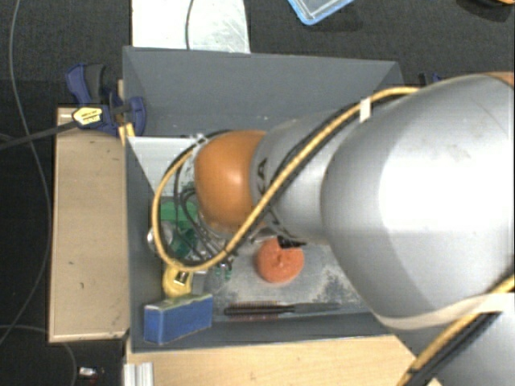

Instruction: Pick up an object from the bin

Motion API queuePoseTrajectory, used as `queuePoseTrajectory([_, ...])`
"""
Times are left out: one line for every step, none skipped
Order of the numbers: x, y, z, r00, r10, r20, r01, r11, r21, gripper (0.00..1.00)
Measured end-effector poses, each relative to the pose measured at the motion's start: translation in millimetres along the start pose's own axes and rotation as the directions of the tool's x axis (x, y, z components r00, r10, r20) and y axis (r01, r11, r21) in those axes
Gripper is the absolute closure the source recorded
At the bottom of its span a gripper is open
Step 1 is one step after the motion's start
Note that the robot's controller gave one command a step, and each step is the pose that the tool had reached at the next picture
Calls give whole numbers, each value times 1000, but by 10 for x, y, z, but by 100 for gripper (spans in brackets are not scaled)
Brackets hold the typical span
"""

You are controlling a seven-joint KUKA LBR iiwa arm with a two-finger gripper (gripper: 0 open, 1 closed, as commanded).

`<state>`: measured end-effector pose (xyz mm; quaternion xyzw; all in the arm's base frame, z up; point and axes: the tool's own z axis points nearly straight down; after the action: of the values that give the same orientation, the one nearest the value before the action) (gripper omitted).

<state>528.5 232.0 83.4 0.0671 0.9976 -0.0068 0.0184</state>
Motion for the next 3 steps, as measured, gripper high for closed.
queuePoseTrajectory([-124,-92,-70,1000,-11,-9,11,1000,-10,100])
queuePoseTrajectory([-124,-91,-70,1000,-8,-9,8,1000,-10,100])
queuePoseTrajectory([-122,-90,-69,1000,-5,-9,5,1000,-10,100])
